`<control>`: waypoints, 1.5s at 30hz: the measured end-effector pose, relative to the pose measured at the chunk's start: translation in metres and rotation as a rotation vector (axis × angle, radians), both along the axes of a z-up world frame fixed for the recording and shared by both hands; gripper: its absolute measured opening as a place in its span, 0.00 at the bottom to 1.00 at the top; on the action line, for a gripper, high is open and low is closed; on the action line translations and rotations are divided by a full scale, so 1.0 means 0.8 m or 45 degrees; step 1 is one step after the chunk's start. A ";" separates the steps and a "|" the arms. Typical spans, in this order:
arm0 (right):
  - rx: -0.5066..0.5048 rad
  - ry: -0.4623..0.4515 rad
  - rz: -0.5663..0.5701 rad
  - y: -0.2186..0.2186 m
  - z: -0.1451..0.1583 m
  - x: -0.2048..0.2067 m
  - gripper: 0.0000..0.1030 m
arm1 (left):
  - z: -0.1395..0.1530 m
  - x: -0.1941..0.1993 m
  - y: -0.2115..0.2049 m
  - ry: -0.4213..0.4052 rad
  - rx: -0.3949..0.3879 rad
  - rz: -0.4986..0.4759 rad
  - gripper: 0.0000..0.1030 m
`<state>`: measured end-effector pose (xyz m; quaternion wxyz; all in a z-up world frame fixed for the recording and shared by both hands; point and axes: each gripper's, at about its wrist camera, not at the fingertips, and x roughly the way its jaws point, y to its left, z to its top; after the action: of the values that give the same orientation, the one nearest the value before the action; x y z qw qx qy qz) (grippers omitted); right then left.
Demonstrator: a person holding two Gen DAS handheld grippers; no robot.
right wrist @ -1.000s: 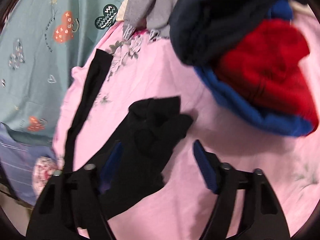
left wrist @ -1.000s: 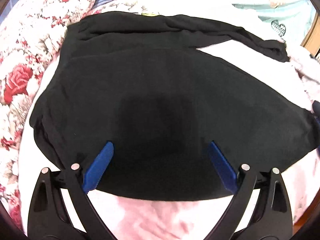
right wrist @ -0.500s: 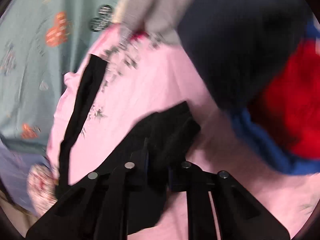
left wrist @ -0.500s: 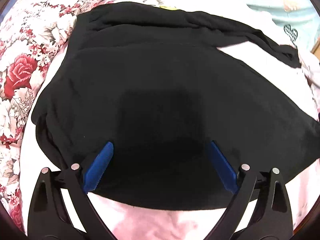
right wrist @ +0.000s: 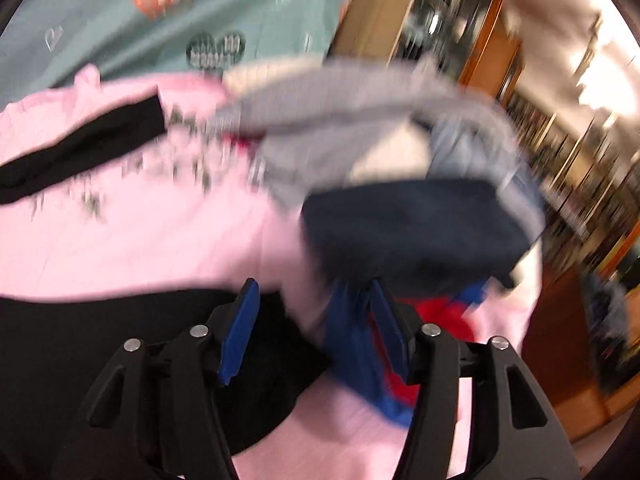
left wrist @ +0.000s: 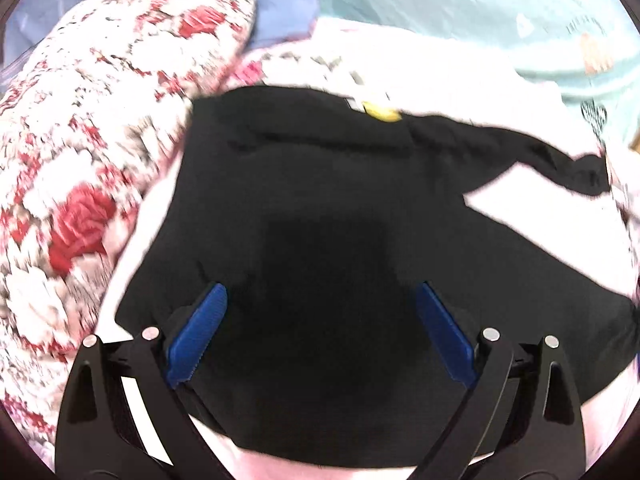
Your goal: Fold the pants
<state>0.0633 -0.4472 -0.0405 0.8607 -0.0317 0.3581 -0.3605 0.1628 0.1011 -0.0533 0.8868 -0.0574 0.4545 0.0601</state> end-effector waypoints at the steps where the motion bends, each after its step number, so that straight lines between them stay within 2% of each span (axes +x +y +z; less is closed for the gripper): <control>1: -0.070 -0.069 0.011 0.007 0.016 0.002 0.71 | 0.006 0.008 0.003 -0.028 -0.008 0.018 0.94; 3: -0.104 -0.200 0.084 0.018 0.039 0.007 0.95 | 0.013 0.022 0.008 -0.069 -0.017 0.058 0.94; 4: -0.052 -0.277 0.192 0.023 0.052 0.021 0.97 | 0.017 0.028 0.008 -0.096 -0.024 0.085 0.94; 6: 0.082 -0.335 0.359 0.025 0.066 0.063 0.97 | 0.020 0.037 0.010 -0.140 -0.086 0.117 0.94; 8: 0.168 -0.321 0.420 0.025 0.066 0.112 0.97 | 0.010 0.039 0.014 -0.187 -0.245 0.150 0.96; 10: 0.244 -0.209 0.401 0.019 0.047 0.183 0.97 | -0.014 0.043 0.013 -0.160 -0.335 0.139 0.96; 12: 0.365 -0.100 0.350 0.001 0.013 0.250 0.96 | -0.038 0.054 0.015 -0.054 -0.338 0.097 0.96; 14: 0.516 -0.110 0.303 -0.015 -0.013 0.287 0.96 | -0.050 0.061 0.026 -0.023 -0.337 0.144 0.96; 15: 0.589 -0.108 0.270 -0.024 -0.027 0.307 0.93 | -0.054 0.063 0.031 -0.016 -0.334 0.180 0.96; 16: 0.631 -0.104 0.245 -0.023 -0.039 0.318 0.83 | -0.060 0.066 0.039 -0.006 -0.338 0.232 0.96; 18: 0.710 -0.102 0.194 -0.037 -0.060 0.335 0.71 | -0.067 0.070 0.048 -0.003 -0.357 0.287 0.96; 20: 0.860 -0.177 0.140 -0.059 -0.079 0.348 0.68 | -0.066 0.073 0.049 -0.014 -0.331 0.302 0.96; 21: 0.869 -0.235 0.130 -0.065 -0.081 0.353 0.68 | -0.067 0.074 0.049 -0.014 -0.309 0.294 0.96; 22: 0.853 -0.231 0.128 -0.062 -0.082 0.358 0.66 | -0.068 0.076 0.044 -0.012 -0.269 0.274 0.96; 23: 0.785 -0.197 0.120 -0.057 -0.082 0.366 0.58 | -0.069 0.078 0.044 -0.007 -0.249 0.263 0.96; 24: 0.737 -0.168 0.122 -0.052 -0.083 0.372 0.33 | -0.070 0.079 0.041 0.000 -0.214 0.248 0.96; 25: 0.704 -0.135 0.152 -0.048 -0.083 0.377 0.18 | -0.069 0.080 0.041 0.002 -0.197 0.239 0.96; 27: 0.693 -0.135 0.178 -0.047 -0.076 0.372 0.15 | -0.069 0.079 0.042 0.007 -0.180 0.227 0.96; 30: 0.666 -0.164 0.180 -0.056 -0.056 0.343 0.15 | -0.064 0.074 0.050 0.001 -0.220 0.236 0.96; 33: 0.646 -0.164 0.175 -0.072 -0.030 0.290 0.15 | -0.055 0.063 0.060 -0.043 -0.253 0.253 0.96; 35: 0.669 -0.159 0.146 -0.093 -0.018 0.247 0.15 | -0.043 0.057 0.062 -0.082 -0.234 0.263 0.96; 38: 0.688 -0.105 0.102 -0.120 -0.023 0.196 0.16 | -0.039 0.052 0.056 -0.086 -0.203 0.251 0.96; 39: 0.677 -0.029 0.070 -0.130 -0.039 0.189 0.24 | -0.040 0.053 0.055 -0.075 -0.205 0.245 0.96; 40: 0.671 0.044 0.044 -0.135 -0.054 0.187 0.39 | -0.043 0.055 0.054 -0.057 -0.215 0.241 0.96; 42: 0.588 0.162 -0.043 -0.139 -0.069 0.182 0.42 | -0.047 0.055 0.054 -0.029 -0.244 0.235 0.96; 45: 0.435 -0.005 -0.044 -0.109 -0.026 0.154 0.47 | -0.040 0.052 0.057 -0.058 -0.239 0.249 0.96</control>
<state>0.1866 -0.5345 -0.0610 0.8479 0.1218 0.4131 -0.3091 0.2043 0.1464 -0.0851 0.8776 -0.1854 0.4301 0.1020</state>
